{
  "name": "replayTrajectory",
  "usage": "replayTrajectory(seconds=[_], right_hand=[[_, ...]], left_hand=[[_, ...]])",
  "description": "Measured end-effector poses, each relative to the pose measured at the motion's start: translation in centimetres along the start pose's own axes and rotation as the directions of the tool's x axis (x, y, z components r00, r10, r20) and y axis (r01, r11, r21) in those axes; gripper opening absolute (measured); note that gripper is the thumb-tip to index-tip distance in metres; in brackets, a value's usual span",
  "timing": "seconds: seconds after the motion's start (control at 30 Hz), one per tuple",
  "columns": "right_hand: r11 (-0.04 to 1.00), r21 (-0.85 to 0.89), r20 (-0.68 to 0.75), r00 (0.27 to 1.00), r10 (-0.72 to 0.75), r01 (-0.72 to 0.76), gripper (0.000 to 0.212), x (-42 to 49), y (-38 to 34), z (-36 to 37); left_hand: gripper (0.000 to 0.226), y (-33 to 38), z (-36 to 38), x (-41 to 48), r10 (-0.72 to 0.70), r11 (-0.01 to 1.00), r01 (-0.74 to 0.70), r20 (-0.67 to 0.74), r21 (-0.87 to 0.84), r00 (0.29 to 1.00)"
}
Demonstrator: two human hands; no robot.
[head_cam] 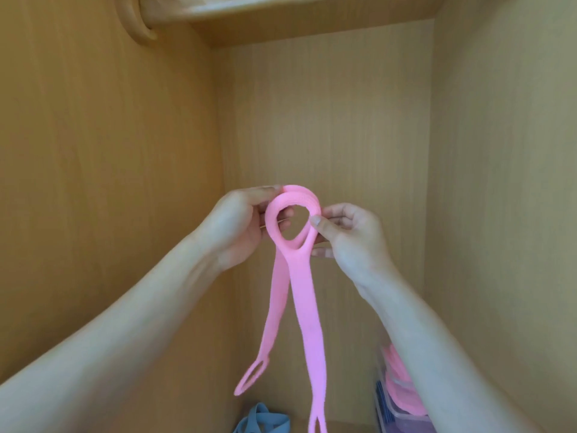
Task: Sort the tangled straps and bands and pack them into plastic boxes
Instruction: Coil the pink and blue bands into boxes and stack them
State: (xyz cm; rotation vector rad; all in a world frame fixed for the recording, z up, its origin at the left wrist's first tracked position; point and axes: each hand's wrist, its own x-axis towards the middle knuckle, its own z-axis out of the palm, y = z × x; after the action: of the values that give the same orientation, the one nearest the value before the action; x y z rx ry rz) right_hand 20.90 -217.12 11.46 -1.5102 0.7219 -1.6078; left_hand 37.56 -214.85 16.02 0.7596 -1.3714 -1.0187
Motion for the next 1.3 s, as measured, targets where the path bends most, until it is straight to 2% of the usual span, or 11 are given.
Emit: replayTrajectory(seconds=[0.1,0.23,0.33,0.67,1.1,1.2,1.27,1.3], right_hand=[[1.000,0.015,-0.030,1.000,0.006,-0.005,0.005,0.1,0.4,-0.1],[0.998,0.054,-0.053,0.998,0.017,-0.015,0.004,0.1,0.6,-0.3],[0.998,0.066,-0.068,0.998,0.015,-0.010,0.004,0.1,0.6,-0.5],[0.998,-0.037,-0.031,0.998,-0.058,0.057,0.008,0.0,-0.3,-1.0],[0.996,-0.058,-0.070,0.994,-0.078,0.074,0.010,-0.1,-0.6,-0.7],[0.996,-0.064,-0.107,0.992,-0.069,0.063,0.020,-0.1,-0.3,-0.8],[0.994,-0.094,-0.083,0.994,-0.065,0.057,0.022,-0.1,-0.3,-1.0],[0.992,-0.108,-0.056,0.996,-0.075,0.069,0.017,0.0,-0.3,-1.1]], left_hand=[[0.024,-0.3,-0.1,-0.1,-0.007,1.000,0.007,-0.004,-0.014,1.000],[0.037,-0.6,-0.1,-0.4,0.028,0.999,-0.032,0.101,0.039,0.994],[0.034,-0.9,-0.2,-0.4,0.046,0.997,-0.053,0.144,0.047,0.989],[0.026,-0.8,-0.5,-0.5,0.039,0.989,-0.046,0.051,0.144,0.998],[0.027,-0.6,-0.4,-0.7,0.081,0.989,-0.089,0.070,0.116,0.994],[0.026,-0.8,-0.1,-0.7,0.083,0.989,-0.093,0.094,0.111,0.992],[0.026,-1.0,-0.1,-0.7,0.081,0.990,-0.092,0.104,0.110,0.991],[0.026,-1.1,-0.1,-0.7,0.077,0.990,-0.089,0.107,0.110,0.991]])
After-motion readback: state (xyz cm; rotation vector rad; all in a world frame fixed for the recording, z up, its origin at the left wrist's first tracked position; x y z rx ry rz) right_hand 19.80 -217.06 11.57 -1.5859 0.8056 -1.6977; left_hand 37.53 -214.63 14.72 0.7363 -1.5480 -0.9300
